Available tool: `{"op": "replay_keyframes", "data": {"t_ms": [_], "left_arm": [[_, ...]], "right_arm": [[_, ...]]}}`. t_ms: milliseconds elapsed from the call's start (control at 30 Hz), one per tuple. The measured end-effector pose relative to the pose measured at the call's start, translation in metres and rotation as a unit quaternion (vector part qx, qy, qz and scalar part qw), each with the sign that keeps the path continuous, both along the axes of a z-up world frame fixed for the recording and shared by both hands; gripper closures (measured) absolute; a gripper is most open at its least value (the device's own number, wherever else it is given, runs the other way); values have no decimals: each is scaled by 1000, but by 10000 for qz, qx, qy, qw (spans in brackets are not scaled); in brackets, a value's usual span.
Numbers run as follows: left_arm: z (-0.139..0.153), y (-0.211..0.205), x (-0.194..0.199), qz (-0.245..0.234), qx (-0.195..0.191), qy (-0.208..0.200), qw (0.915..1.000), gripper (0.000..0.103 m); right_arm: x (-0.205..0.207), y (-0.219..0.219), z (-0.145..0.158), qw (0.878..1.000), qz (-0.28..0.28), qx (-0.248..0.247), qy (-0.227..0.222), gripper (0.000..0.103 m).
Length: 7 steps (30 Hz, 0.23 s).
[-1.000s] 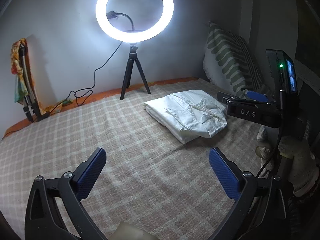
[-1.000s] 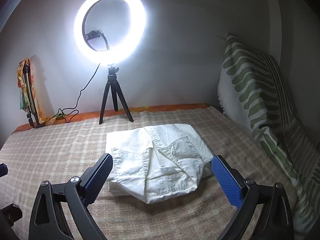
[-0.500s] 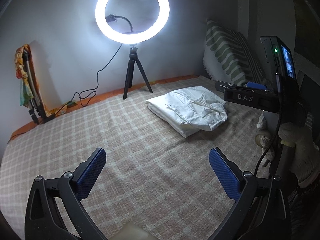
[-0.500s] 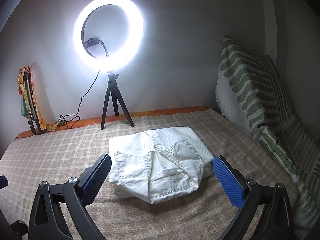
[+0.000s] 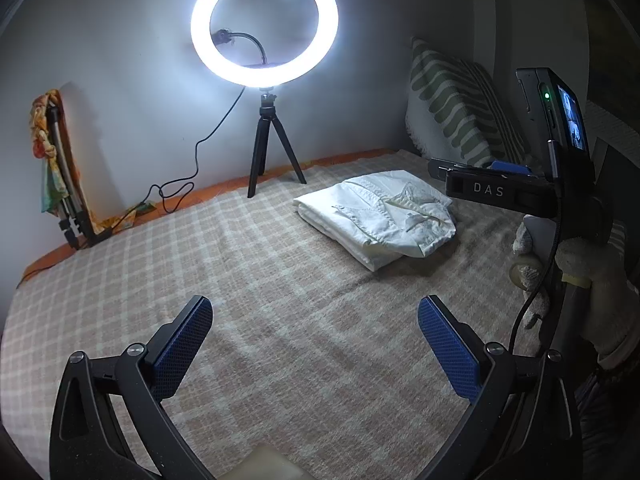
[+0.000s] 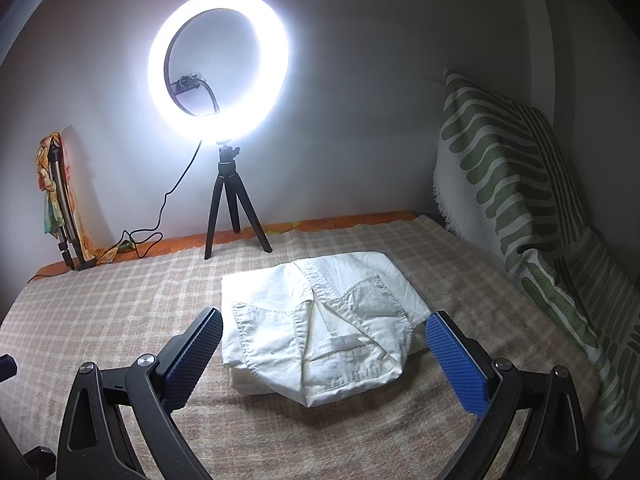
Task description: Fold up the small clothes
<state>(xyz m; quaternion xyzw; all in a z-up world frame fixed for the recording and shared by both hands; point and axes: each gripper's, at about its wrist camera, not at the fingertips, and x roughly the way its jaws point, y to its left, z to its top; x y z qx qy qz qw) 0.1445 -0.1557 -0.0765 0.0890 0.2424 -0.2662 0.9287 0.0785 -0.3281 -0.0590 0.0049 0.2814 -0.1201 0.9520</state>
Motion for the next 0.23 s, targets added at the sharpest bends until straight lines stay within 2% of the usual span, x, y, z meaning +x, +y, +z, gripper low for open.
{"op": "replay_keyframes", "data": {"t_ms": [233], "left_arm": [[1,5,-2,36,-25,-15,10000,1]], "right_arm": [[-1,3,-2,10000,-9,25,9,0]]}}
